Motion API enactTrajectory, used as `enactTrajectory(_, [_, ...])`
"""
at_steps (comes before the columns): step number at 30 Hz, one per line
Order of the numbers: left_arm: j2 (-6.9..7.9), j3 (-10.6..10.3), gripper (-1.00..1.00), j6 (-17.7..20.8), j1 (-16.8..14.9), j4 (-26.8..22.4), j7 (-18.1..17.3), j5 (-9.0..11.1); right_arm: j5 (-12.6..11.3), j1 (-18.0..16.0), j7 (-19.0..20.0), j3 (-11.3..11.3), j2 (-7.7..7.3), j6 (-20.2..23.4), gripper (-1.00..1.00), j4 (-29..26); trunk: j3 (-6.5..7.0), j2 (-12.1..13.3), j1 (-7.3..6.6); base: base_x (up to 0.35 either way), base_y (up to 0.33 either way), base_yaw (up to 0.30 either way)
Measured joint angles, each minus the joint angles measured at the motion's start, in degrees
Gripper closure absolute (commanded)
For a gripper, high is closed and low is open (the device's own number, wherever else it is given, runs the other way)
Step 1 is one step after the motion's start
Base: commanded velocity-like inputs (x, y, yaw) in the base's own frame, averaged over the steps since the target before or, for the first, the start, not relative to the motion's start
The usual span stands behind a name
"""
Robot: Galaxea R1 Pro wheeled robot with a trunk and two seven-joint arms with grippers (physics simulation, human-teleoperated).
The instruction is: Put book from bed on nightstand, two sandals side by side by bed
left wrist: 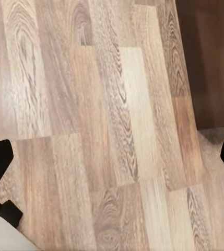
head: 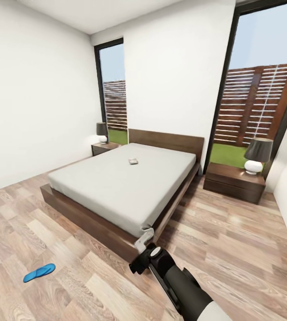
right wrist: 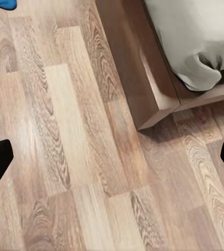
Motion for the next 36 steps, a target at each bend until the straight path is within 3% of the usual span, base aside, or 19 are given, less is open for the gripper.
enactTrajectory(5, [0.05, 0.18, -1.00, -0.04, 0.20, 0.28, -2.25, -0.21, -0.03, 0.04, 0.11, -0.03, 0.00, -0.19, -1.00, -0.05, 0.00, 0.00, 0.00, 0.328, -0.104, 0.243])
enactTrajectory(21, [0.06, 0.26, -1.00, -0.10, 0.29, 0.30, -2.82, -0.05, 0.05, 0.05, 0.27, 0.18, -0.01, -0.28, -1.00, 0.02, 0.00, 0.00, 0.00, 0.322, 0.046, 0.266])
enactTrajectory(22, [0.05, 2.06, -1.00, -0.20, 0.34, 0.40, -3.25, -0.06, 0.05, 0.05, 0.27, 0.21, -0.01, -0.29, -1.00, 0.02, 0.00, 0.00, 0.00, 0.309, 0.187, 0.234])
enactTrajectory(25, [-0.02, 3.68, -1.00, -0.24, 0.35, 0.45, -4.80, -0.02, 0.03, 0.05, 0.27, 0.24, -0.01, -0.33, -1.00, 0.03, 0.00, 0.00, 0.00, 0.304, 0.194, 0.228])
enactTrajectory(30, [-0.03, 5.28, -1.00, -0.66, 0.41, 1.60, -8.51, 0.04, 0.08, 0.05, 0.32, 0.30, -0.01, -0.29, -1.00, 0.07, 0.00, 0.00, 0.00, 0.299, 0.202, 0.240])
enactTrajectory(36, [-0.03, 5.52, -1.00, -1.29, 0.42, 1.87, -9.28, 0.07, 0.18, 0.05, 0.40, 0.34, -0.01, -0.28, -1.00, 0.47, 0.00, 0.00, 0.00, 0.288, 0.209, 0.248])
